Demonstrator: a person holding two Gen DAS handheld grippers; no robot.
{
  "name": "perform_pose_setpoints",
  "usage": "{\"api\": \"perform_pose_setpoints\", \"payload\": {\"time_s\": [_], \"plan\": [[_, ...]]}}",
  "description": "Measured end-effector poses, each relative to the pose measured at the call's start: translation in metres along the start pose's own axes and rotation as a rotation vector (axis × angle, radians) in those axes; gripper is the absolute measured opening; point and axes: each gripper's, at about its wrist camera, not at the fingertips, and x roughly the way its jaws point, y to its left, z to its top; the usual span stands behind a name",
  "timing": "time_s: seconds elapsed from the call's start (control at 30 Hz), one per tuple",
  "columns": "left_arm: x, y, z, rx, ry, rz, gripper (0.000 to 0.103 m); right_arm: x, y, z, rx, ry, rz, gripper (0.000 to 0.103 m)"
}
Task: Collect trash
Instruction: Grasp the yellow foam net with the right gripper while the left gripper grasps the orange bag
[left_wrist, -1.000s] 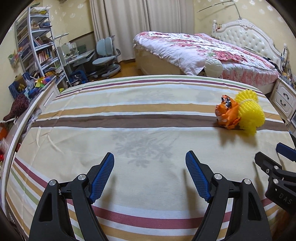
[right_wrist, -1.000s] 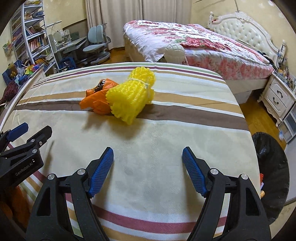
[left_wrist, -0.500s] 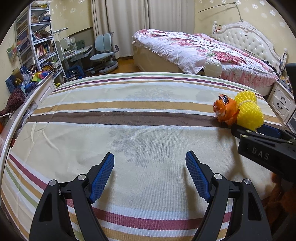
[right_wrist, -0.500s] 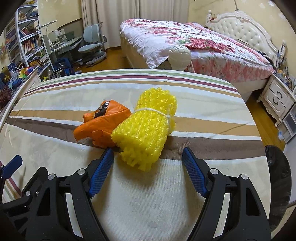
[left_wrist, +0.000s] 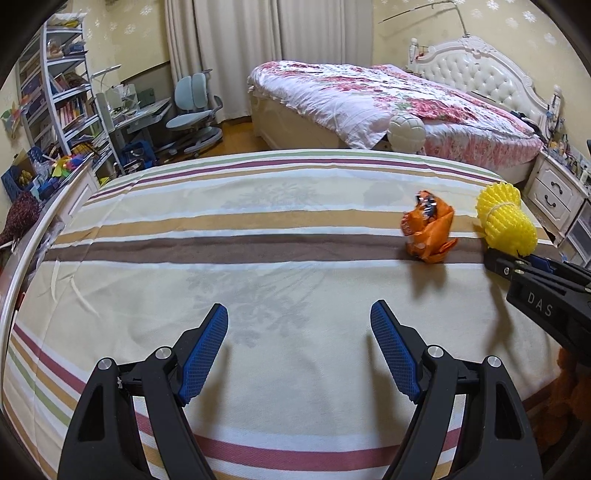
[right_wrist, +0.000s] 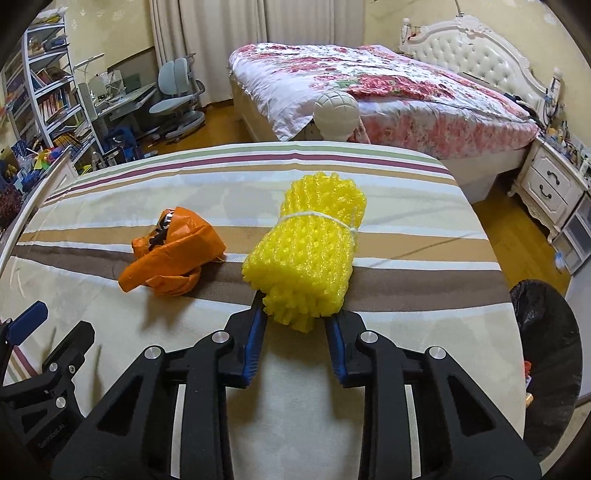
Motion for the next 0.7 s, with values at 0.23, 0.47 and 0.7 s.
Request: {"api": "perform_pose_setpoints", "payload": {"time_s": [0.23,0.47,0.7], "plan": [[0.005,-0.033,0.011,0.045,-0.012,-0.037,0.077,-0.005,-0.029,-0.005,0.002,-0.006,-0.059,0.029],[0.012,-0.063,0.021,0.091,-0.018,-0.051,0.077,-0.006,-0.06,-0.009,0.038,-0.001,-0.082,0.029],[0.029,-0.071,0.035,0.076,0.01,-0.039,0.077,-0.005,-0.065,-0.009,0.049,-0.004,-0.067,0.029]]}}
